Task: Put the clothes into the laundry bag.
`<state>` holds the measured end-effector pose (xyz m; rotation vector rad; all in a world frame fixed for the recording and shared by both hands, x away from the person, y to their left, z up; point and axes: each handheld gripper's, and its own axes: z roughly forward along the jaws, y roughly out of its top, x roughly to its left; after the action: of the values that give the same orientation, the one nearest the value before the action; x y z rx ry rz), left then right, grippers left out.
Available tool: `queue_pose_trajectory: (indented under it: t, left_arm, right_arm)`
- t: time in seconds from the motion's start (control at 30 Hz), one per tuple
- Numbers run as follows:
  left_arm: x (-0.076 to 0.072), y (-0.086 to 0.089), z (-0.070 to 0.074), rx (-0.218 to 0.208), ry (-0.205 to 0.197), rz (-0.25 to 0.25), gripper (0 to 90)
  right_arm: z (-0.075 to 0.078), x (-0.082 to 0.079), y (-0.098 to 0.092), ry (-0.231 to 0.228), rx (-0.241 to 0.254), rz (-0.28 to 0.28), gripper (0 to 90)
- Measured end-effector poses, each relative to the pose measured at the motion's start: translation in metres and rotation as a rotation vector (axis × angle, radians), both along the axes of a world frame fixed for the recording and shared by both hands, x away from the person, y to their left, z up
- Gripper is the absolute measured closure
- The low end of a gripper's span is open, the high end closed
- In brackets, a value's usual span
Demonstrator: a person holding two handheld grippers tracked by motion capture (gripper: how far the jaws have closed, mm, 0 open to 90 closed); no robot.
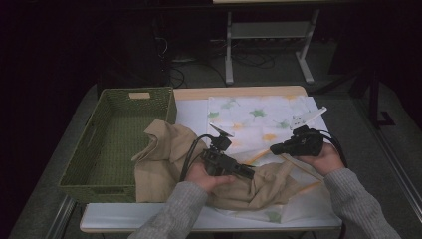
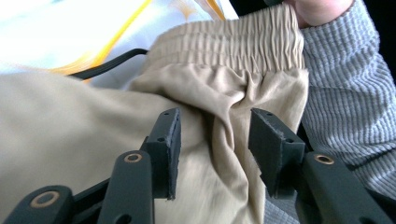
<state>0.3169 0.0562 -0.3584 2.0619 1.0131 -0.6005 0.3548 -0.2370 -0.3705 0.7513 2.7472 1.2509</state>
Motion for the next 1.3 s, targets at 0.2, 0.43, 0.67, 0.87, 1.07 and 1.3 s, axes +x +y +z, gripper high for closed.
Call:
queue_pose_trajectory:
  t: [0.2,0.43,0.67,0.87,1.07,1.3]
  left_arm:
    - [-0.004,0.034,0.013,-0.013,-0.015,0.051,51.4]
    - [-0.009,0.068,0.028,-0.029,-0.042,0.104,50.1]
    - [-0.017,0.109,0.043,-0.047,-0.061,0.178,48.7]
    - [-0.026,0.142,0.054,-0.049,-0.074,0.227,47.9]
    - [-0.034,0.178,0.073,-0.060,-0.108,0.293,45.1]
    - [-0.038,0.225,0.085,-0.030,-0.134,0.399,40.5]
  right_arm:
    - [-0.003,0.001,0.001,0.011,-0.010,-0.005,87.2]
    - [-0.005,0.003,0.001,0.017,-0.022,-0.007,87.2]
    - [-0.007,0.005,0.002,0.020,-0.026,-0.005,87.2]
    - [-0.008,0.007,0.002,0.027,-0.028,-0.006,87.2]
    - [-0.010,0.008,0.003,0.034,-0.034,-0.003,87.2]
    - [-0.011,0.009,0.002,0.040,-0.034,0.000,87.1]
